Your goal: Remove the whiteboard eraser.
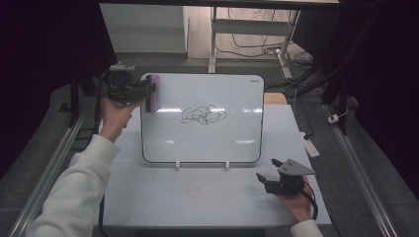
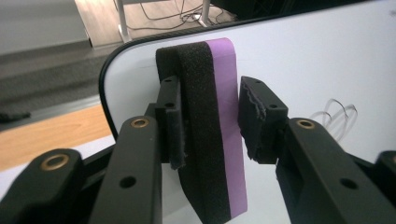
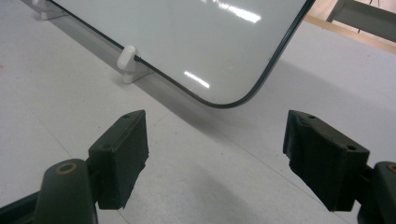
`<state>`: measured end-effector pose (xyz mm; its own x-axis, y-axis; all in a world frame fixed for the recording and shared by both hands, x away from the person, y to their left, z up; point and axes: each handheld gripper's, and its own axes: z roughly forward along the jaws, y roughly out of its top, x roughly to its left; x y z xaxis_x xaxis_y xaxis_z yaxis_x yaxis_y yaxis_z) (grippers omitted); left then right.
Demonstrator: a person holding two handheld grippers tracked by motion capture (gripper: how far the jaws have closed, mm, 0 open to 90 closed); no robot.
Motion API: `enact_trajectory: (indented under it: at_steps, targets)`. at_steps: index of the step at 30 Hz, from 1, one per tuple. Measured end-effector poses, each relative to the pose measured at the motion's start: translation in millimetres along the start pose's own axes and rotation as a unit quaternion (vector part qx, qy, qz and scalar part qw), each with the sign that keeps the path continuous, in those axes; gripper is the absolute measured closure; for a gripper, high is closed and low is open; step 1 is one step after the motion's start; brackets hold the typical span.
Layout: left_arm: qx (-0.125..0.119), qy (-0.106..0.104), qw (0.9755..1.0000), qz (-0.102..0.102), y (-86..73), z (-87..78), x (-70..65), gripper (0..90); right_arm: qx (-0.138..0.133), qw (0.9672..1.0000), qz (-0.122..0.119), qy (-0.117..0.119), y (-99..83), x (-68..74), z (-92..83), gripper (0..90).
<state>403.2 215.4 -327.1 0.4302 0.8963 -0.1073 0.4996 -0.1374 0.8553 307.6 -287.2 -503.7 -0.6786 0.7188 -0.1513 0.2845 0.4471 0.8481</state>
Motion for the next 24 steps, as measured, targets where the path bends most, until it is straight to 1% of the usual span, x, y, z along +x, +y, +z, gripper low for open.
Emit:
enact_trajectory:
  at_steps: [3,9,16,20,24]
  targets:
    - [-0.003,-0.009,0.9999,0.012,-2.2,-6.8,-5.9,62.1,0.000,1.0000,0.000,-0.001,0.3,0.3,-0.2,21.7]
    - [-0.012,-0.034,0.9992,0.019,-13.8,-17.9,-13.8,62.2,-0.001,1.0000,-0.004,-0.001,1.5,2.6,-0.1,21.8]
    - [-0.019,-0.063,0.9975,0.027,-38.8,-28.8,-23.0,62.4,-0.004,1.0000,-0.005,-0.001,2.1,3.3,-0.3,22.0]
    - [-0.017,-0.073,0.9962,0.045,-53.2,-33.4,-32.8,62.4,-0.008,0.9999,-0.006,-0.006,2.7,3.9,-1.0,22.4]
    - [-0.016,-0.089,0.9949,0.044,-66.3,-36.4,-38.8,62.4,-0.013,0.9999,-0.002,-0.008,4.0,4.3,-2.4,22.6]
